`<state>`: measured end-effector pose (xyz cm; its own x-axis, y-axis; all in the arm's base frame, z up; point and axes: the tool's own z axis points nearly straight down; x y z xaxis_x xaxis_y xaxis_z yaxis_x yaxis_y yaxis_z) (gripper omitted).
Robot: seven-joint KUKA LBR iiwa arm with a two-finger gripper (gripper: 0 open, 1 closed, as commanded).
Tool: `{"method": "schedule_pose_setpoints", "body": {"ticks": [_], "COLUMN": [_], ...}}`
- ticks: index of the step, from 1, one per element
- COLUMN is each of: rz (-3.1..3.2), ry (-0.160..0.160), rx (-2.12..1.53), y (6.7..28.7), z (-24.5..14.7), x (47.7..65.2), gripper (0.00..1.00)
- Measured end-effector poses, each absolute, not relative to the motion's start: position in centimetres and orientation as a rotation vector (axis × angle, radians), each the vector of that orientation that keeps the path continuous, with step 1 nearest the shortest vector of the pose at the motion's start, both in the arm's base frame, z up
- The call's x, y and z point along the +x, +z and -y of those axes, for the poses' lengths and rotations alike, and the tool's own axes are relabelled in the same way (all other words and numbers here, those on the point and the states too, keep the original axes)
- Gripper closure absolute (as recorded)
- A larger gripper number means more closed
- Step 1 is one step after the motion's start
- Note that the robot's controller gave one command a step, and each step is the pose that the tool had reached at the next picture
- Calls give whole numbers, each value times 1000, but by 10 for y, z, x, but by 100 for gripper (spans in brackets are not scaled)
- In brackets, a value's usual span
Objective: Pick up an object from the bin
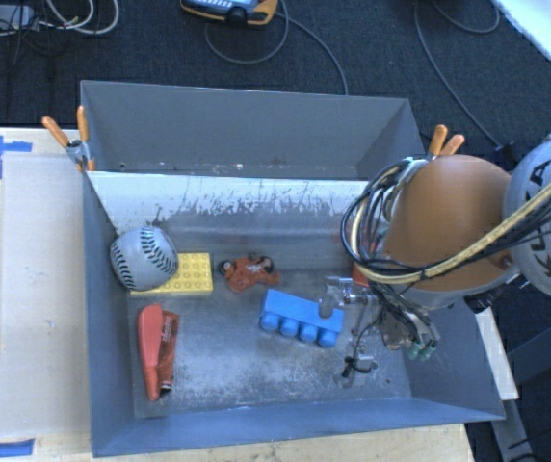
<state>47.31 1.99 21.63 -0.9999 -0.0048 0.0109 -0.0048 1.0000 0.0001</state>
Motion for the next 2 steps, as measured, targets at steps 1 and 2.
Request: {"method": "schedule_pose_setpoints", "body": {"ticks": [1,2], "rz": [3140,3140], "ry": [-1,-1], "rx": [6,-112], "y": [220,182], "z": [-20,-10], "x": [475,498], "gripper": [0,0]}}
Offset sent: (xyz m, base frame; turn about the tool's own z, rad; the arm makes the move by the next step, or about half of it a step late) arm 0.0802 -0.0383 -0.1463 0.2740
